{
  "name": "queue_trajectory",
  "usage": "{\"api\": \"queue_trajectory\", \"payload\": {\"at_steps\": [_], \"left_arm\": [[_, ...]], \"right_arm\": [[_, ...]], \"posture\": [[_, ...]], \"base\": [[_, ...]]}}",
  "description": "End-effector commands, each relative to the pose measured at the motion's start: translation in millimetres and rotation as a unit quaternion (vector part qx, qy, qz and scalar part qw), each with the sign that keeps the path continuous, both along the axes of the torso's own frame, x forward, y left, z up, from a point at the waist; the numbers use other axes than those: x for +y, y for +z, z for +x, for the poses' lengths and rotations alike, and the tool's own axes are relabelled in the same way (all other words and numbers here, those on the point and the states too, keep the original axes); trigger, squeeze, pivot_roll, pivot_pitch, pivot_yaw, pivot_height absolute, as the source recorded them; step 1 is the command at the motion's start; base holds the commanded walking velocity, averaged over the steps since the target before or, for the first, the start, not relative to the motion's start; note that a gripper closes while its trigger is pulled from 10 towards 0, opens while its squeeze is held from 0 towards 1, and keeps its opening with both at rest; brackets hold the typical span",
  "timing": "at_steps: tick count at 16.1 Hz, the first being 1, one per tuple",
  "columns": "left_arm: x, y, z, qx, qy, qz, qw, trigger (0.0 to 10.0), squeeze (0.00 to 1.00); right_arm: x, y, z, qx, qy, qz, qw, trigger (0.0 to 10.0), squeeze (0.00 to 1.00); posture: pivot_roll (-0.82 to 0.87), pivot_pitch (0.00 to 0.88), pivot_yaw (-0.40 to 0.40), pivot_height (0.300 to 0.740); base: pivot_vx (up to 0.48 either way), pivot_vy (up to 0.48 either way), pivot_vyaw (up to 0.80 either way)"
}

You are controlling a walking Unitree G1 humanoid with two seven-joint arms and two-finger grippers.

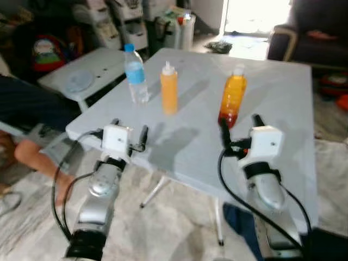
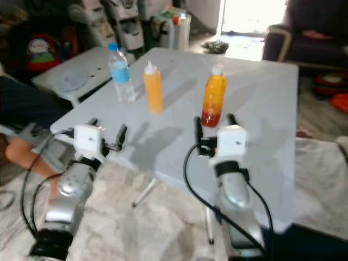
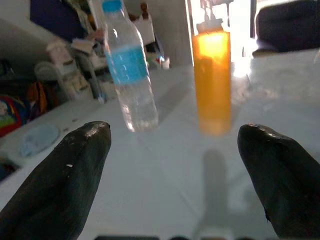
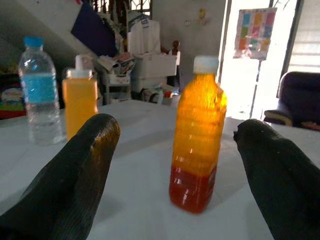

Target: Restocking fridge

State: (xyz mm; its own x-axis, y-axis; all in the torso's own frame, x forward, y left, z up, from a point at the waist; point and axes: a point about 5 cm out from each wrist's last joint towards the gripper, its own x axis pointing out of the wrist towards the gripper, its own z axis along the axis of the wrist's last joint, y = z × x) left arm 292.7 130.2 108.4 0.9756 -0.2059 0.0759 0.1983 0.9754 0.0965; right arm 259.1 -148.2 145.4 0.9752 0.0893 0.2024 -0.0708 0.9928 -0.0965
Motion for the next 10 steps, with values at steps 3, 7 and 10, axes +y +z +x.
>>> {"api": "queue_trajectory", "payload": {"at_steps": [3,7,10], "left_arm": [[-10.8,8.9,0.7,-0.021,-0.021,-0.005,1.0,10.0,0.0],[-9.2,8.0,-0.4,-0.018,-0.018,-0.008,1.0,10.0,0.0],[-0.3,8.8,0.8,-0.017,0.018,-0.001,1.0,10.0,0.0]], "right_arm": [[-4.6,3.6,1.4,-0.003,-0.008,0.012,1.0,10.0,0.0],[-3.8,7.2,5.4,-0.009,-0.013,0.007,1.0,10.0,0.0],[-8.8,20.5,15.2,-0.021,-0.018,0.019,0.999,10.0,0.0]], "posture": [[-0.06,0.006,0.071,0.74],[-0.06,0.014,0.072,0.74],[-0.05,0.029,0.075,0.74]], "base": [[0.139,0.0,0.0],[0.0,0.0,-0.8],[0.0,0.0,0.0]]}}
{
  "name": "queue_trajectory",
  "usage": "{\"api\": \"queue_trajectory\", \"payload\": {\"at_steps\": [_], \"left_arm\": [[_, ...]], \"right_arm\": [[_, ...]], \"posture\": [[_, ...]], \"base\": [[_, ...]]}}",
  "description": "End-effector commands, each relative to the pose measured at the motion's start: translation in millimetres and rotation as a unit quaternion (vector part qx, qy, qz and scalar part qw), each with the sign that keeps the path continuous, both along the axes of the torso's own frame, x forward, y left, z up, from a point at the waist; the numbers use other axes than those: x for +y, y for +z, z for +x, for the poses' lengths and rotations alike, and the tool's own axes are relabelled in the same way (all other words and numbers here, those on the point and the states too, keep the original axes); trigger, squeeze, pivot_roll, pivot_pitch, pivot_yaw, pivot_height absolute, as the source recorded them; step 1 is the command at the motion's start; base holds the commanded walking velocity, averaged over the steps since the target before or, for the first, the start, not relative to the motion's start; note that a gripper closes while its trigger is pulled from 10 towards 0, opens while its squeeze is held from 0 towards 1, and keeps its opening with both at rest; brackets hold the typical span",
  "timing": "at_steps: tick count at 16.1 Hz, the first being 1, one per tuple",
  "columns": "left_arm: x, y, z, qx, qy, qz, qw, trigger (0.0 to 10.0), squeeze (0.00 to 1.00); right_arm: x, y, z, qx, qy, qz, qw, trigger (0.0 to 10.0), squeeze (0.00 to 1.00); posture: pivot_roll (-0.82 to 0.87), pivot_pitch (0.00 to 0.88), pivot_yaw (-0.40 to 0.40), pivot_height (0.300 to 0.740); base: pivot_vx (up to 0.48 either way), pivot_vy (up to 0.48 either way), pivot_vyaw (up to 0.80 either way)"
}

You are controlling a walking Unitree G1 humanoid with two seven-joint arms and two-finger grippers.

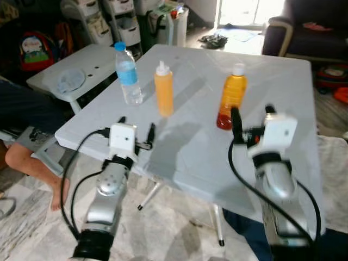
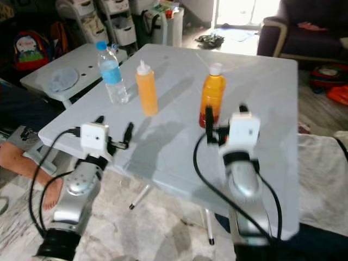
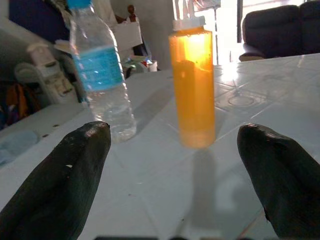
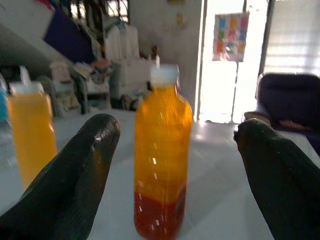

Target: Restocking fridge

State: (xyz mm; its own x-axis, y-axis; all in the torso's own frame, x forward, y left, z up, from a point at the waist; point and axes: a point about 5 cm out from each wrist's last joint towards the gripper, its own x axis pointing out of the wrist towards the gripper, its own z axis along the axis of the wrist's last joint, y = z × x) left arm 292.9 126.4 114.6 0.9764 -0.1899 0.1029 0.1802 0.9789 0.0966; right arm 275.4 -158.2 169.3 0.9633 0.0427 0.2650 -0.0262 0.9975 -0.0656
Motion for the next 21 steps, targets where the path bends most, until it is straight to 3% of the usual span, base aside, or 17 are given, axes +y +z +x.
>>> {"api": "queue_trajectory", "payload": {"at_steps": [1,11,16,21], "left_arm": [[7.5,3.6,-0.2,-0.004,0.011,0.004,1.0,10.0,0.0],[23.3,5.2,-15.8,0.02,0.024,0.026,0.999,10.0,0.0],[27.0,10.1,-16.5,0.025,0.033,0.026,0.999,10.0,0.0],[26.1,10.2,-15.2,0.031,0.023,0.027,0.999,10.0,0.0]], "right_arm": [[-4.4,7.2,7.4,-0.004,-0.005,0.0,1.0,10.0,0.0],[-17.7,46.5,57.0,-0.03,0.009,-0.044,0.999,10.0,0.0],[-10.2,57.3,66.7,-0.045,0.049,-0.062,0.996,10.0,0.0],[-13.0,63.2,76.4,-0.041,0.041,-0.08,0.995,10.0,0.0]], "posture": [[-0.04,0.042,0.077,0.74],[0.04,0.125,0.088,0.74],[0.06,0.125,0.085,0.74],[0.06,0.125,0.095,0.74]], "base": [[0.0,0.0,0.0],[0.0,0.0,0.0],[0.0,0.0,0.0],[0.0,0.0,0.0]]}}
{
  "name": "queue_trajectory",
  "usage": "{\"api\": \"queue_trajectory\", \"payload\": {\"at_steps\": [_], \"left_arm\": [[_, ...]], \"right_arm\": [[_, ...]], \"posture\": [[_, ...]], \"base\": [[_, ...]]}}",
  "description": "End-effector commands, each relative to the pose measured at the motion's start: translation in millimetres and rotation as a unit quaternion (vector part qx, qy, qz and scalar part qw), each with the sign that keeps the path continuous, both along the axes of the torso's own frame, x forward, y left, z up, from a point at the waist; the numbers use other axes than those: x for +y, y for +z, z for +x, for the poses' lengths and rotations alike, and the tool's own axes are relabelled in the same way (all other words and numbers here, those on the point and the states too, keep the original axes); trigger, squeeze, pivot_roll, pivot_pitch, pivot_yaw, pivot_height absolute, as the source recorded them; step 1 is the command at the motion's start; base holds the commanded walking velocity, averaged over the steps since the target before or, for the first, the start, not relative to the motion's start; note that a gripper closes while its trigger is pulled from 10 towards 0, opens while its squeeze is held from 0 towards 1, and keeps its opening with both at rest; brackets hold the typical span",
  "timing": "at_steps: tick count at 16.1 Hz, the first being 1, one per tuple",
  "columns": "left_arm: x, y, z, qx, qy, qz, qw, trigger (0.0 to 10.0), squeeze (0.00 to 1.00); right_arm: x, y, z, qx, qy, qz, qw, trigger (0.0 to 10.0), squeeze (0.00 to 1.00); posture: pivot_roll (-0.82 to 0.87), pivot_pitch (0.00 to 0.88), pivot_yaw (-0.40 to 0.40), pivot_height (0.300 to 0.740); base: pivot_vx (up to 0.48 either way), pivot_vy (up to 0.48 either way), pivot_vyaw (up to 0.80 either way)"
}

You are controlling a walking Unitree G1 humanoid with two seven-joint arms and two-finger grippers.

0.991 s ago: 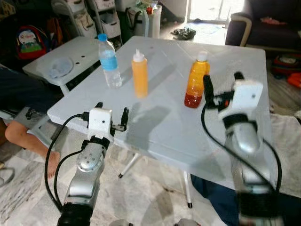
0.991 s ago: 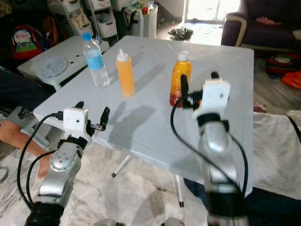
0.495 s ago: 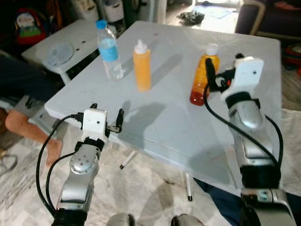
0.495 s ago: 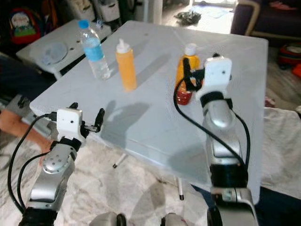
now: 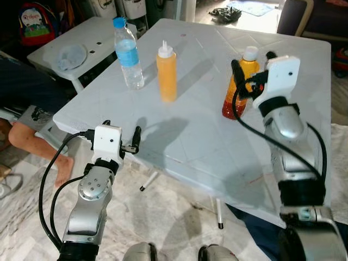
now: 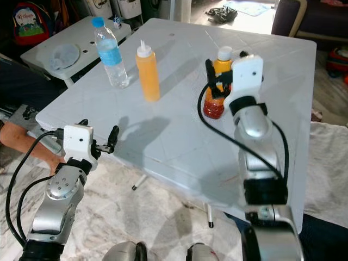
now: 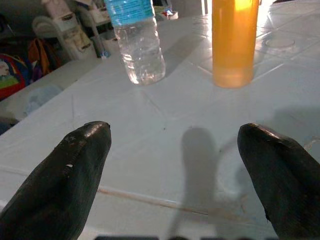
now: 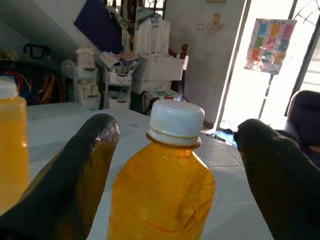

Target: Restocking fridge

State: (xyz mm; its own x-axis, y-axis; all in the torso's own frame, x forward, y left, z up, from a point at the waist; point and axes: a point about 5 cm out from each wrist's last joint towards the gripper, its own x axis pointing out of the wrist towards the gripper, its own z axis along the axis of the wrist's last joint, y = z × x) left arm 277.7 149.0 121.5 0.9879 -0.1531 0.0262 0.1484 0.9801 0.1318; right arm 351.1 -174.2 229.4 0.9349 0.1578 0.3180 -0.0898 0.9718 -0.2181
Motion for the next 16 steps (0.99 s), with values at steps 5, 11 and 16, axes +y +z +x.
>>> {"api": "queue_trajectory", "payload": {"at_steps": [5,11,16], "left_arm": [[2.2,1.8,0.3,0.003,-0.004,0.003,1.0,10.0,0.0],[1.1,0.4,1.7,0.01,-0.009,0.006,1.0,10.0,0.0],[0.3,1.4,4.7,0.017,-0.023,0.001,1.0,10.0,0.0]], "right_arm": [[2.1,12.1,19.7,0.015,0.018,-0.008,1.0,0.0,0.0],[8.9,19.3,28.5,0.015,0.039,-0.018,0.999,0.0,0.0],[6.8,15.8,28.0,0.025,0.039,-0.017,0.999,0.0,0.0]], "posture": [[0.06,0.123,0.1,0.74],[0.07,0.115,0.097,0.74],[0.05,0.112,0.102,0.74]], "base": [[0.0,0.0,0.0],[0.0,0.0,0.0],[0.0,0.0,0.0]]}}
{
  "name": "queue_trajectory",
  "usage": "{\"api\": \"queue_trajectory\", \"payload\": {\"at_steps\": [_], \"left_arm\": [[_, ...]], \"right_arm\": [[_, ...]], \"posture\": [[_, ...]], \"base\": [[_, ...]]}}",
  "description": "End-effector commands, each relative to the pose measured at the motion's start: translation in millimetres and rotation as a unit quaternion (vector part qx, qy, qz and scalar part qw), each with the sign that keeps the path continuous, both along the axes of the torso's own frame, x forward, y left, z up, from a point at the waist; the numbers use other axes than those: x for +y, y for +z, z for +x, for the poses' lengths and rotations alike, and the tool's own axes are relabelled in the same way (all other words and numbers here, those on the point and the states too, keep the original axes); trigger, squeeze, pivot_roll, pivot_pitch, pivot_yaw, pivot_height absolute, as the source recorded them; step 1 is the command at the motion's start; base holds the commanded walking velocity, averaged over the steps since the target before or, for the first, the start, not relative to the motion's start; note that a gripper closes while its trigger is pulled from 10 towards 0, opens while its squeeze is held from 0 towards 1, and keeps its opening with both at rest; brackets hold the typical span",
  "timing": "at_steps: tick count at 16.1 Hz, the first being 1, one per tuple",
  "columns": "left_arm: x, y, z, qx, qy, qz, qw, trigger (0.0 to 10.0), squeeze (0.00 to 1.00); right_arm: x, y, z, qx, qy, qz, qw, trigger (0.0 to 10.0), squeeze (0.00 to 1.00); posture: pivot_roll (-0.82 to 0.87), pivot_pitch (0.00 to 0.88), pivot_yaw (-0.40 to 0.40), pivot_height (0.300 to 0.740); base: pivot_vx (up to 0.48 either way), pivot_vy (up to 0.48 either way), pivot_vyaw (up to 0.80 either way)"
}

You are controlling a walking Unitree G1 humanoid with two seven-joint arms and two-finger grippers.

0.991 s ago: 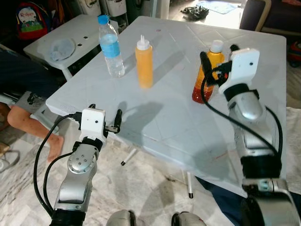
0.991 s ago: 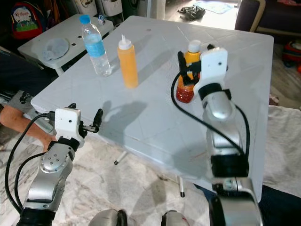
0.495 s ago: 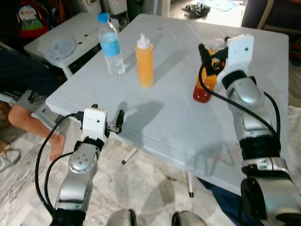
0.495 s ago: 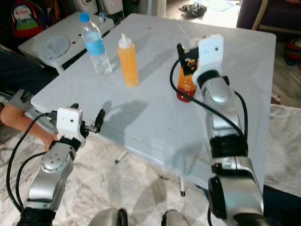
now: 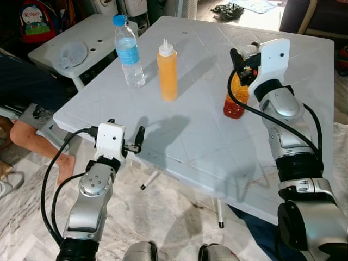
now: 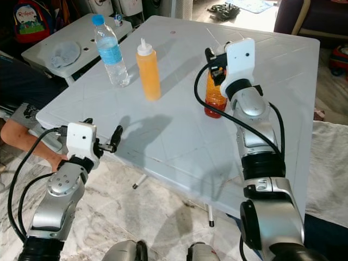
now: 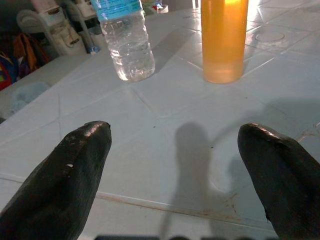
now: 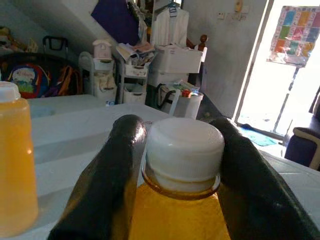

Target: Restocking fridge

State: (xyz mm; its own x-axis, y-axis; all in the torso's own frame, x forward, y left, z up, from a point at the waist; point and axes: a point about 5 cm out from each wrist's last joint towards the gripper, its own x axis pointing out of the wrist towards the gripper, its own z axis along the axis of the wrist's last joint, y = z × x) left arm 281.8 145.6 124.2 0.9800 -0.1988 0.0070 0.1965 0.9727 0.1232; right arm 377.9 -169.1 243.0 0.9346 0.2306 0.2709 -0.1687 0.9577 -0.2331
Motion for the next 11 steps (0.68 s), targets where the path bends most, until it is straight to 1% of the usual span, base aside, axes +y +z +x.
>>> {"api": "queue_trajectory", "payload": {"at_steps": [1,3,5,7,8,9,10,11], "left_arm": [[2.4,-0.5,1.5,0.007,-0.005,0.001,1.0,10.0,0.0],[1.0,0.2,4.1,0.014,-0.008,0.0,1.0,10.0,0.0],[1.7,1.4,6.1,0.026,-0.009,-0.011,1.0,10.0,0.0],[-1.0,5.7,8.3,0.029,-0.017,-0.01,0.999,10.0,0.0],[-0.4,6.3,9.8,0.027,-0.012,-0.01,1.0,10.0,0.0],[3.8,4.8,11.3,0.023,0.01,-0.014,1.0,10.0,0.0],[8.7,2.0,10.9,0.024,0.045,-0.02,0.999,10.0,0.0],[11.3,1.2,10.8,0.028,0.067,-0.027,0.997,10.0,0.0]], "right_arm": [[0.0,1.6,1.5,0.006,0.002,-0.004,1.0,0.0,0.0],[-2.7,-1.0,0.4,0.016,-0.003,-0.001,1.0,0.0,0.0],[-3.5,-1.6,-3.1,0.024,-0.008,0.007,1.0,0.0,0.0],[-1.6,-6.7,-15.8,0.052,-0.007,0.034,0.998,0.0,0.0],[1.2,-11.0,-20.4,0.067,-0.004,0.042,0.997,0.0,0.0],[13.3,-16.6,-34.5,0.079,0.014,0.057,0.995,0.0,0.0],[25.4,-16.6,-50.5,0.063,0.038,0.065,0.995,0.3,0.0],[32.4,-16.7,-61.1,0.053,0.05,0.072,0.995,1.1,0.0]], "posture": [[0.05,0.117,0.101,0.74],[0.04,0.11,0.106,0.74],[0.03,0.095,0.106,0.74],[0.03,0.07,0.078,0.74],[0.02,0.055,0.06,0.74],[0.02,0.04,0.044,0.74],[0.02,0.028,0.042,0.74],[0.03,0.027,0.047,0.74]], "base": [[0.0,0.0,0.0],[0.0,0.0,0.0],[0.0,0.0,0.0],[0.0,0.0,0.0],[0.0,0.0,0.0],[0.0,0.0,0.0],[0.0,0.0,0.0],[0.0,0.0,0.0]]}}
